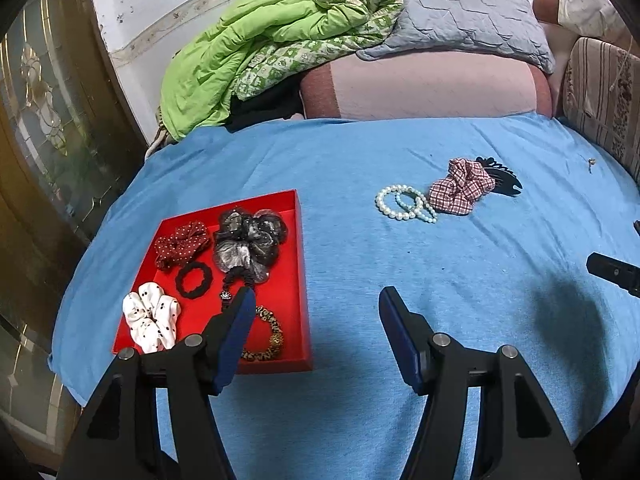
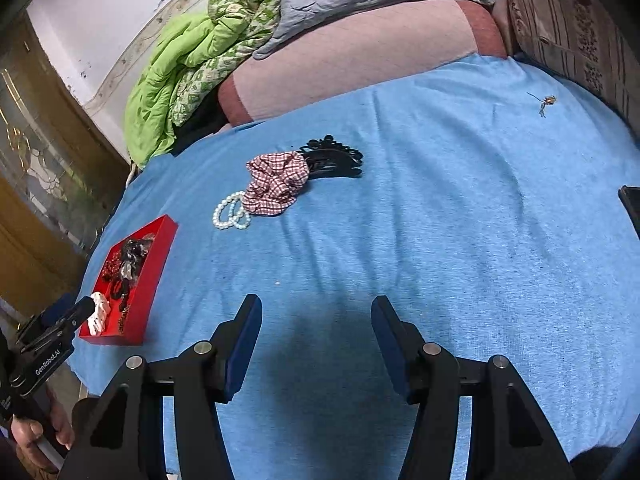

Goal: Organize jewelry
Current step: 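Move both open tools to the pearl bracelet and red plaid scrunchie, then grasp the white pearl bracelet with the left tool while the right tool grasps the red plaid scrunchie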

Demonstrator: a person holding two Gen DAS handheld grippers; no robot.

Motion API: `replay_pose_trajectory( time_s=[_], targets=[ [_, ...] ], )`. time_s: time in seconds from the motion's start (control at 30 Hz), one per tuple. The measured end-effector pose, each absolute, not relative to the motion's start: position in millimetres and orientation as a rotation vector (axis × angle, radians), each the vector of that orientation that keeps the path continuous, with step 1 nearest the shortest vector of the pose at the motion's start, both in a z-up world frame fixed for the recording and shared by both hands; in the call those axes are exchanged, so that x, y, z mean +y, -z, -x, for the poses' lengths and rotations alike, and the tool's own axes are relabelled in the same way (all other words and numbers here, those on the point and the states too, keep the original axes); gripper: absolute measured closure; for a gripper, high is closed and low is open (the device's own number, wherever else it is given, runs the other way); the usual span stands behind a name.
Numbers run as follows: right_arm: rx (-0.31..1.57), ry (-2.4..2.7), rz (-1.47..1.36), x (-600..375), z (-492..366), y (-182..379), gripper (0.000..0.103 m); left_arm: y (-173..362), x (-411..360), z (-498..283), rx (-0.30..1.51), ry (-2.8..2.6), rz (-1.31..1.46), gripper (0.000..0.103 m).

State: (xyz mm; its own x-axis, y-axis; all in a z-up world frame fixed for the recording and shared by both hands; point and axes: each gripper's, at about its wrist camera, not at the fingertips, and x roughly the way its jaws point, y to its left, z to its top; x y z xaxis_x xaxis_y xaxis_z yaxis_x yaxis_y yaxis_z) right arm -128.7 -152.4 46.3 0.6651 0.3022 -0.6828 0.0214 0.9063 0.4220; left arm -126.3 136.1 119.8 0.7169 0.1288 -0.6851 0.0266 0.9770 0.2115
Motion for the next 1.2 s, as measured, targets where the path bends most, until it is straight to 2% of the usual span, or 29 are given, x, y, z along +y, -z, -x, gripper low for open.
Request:
replay_pose_trajectory(
  time_s=[0.33, 0.63, 0.7, 0.77, 1.0, 1.2],
  targets=[
    [0.852, -0.158, -0.404, -155.6, 114.3, -35.6, 0.041, -115.3, 161.0, 89.1, 0.857, -0.030, -0.022, 0.040],
    [0.837, -0.203, -0.389, -138.0, 71.5, -41.7, 0.041, -99.0, 148.8, 12.9, 0.916, 0.021, 0.072, 0.040],
    [0.829, -0.213, -0.381, -132.5, 58.7, -44.4, 0.040, -91.9, 143.2, -6.2, 0.932, 0.036, 0.073, 0.040],
    [0.820, -0.212, -0.372, -125.2, 43.8, -46.0, 0.034, -82.9, 138.9, -23.9, 0.956, 0.056, 0.079, 0.040],
    [0.852, -0.213, -0.427, -114.7, -10.2, -30.0, 0.033, -52.6, 128.8, -75.2, 1.026, 0.088, 0.078, 0.061],
    [0.865, -0.219, -0.449, -109.4, -32.7, -17.0, 0.033, -31.4, 114.6, -102.6, 1.042, 0.111, 0.042, 0.063]
  ],
)
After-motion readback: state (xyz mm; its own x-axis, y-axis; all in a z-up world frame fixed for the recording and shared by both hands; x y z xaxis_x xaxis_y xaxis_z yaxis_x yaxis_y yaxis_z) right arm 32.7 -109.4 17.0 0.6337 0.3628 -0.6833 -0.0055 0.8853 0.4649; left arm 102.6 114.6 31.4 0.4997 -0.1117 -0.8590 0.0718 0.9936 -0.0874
